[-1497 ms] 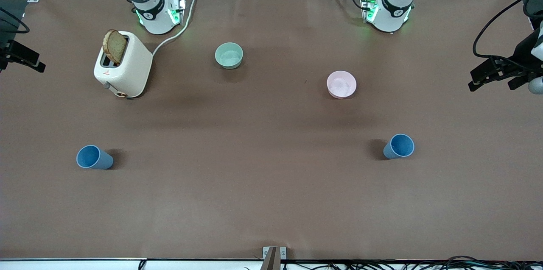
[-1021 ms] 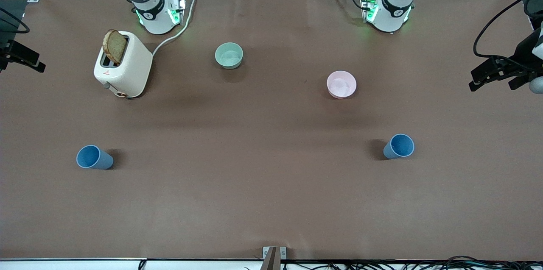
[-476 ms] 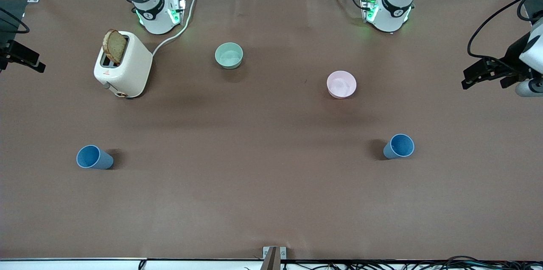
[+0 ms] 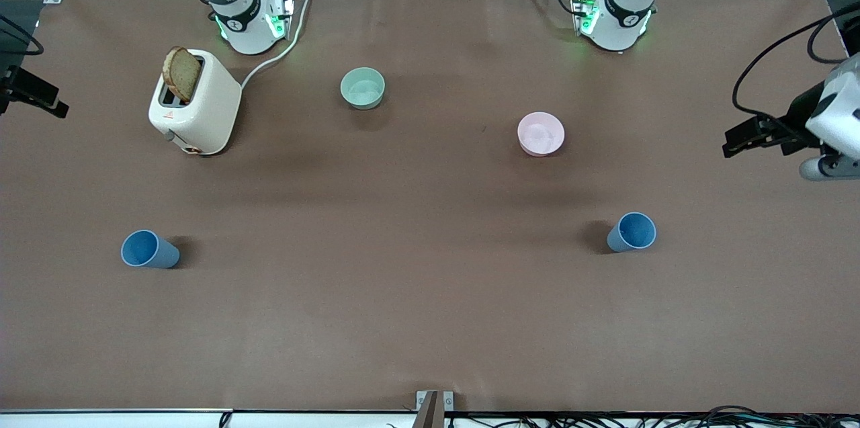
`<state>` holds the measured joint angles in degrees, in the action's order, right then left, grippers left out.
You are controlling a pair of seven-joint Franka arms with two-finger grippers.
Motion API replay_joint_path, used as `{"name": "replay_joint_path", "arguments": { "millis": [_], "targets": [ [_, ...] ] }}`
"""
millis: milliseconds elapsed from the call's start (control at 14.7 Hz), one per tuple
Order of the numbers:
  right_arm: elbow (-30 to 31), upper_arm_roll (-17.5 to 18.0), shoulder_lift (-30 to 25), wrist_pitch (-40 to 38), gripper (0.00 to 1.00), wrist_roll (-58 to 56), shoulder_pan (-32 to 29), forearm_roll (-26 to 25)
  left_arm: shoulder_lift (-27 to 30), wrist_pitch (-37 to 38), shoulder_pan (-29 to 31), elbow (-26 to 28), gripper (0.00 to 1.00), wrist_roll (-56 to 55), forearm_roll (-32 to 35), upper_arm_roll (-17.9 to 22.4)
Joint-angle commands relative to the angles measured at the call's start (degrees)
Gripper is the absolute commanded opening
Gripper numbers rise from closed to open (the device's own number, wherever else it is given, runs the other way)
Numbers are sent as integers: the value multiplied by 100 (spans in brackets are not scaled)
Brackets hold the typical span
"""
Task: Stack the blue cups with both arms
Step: 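Grasp a blue cup with the right gripper while the left gripper grasps another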
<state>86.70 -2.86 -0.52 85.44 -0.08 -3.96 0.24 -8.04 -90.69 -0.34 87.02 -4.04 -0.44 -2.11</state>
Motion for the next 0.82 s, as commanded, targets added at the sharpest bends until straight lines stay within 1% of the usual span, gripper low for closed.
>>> {"name": "replay_joint_path", "arguments": {
  "millis": [0, 68, 204, 408, 545, 749],
  "targets": [
    [128, 14, 331, 376, 100, -80, -350, 20, -557, -140, 34, -142, 100, 26, 71, -26],
    [146, 23, 498, 533, 100, -184, -482, 11, -637, -316, 34, -107, 100, 44, 88, -18],
    [259, 14, 841, 981, 100, -771, -719, 20, -839, -589, 25, -37, 100, 61, 97, -9],
    [497, 23, 1246, 1509, 99, -906, -764, 29, -998, -1343, -10, 506, 100, 53, 97, -18],
    [620, 23, 1536, 1913, 99, -906, -747, 29, -1199, -1845, -10, 894, 100, 61, 97, -35],
    [761, 14, 2028, 2633, 99, -915, -782, 29, -1568, -2600, -19, 1228, 100, 70, 97, -53]
  ]
}}
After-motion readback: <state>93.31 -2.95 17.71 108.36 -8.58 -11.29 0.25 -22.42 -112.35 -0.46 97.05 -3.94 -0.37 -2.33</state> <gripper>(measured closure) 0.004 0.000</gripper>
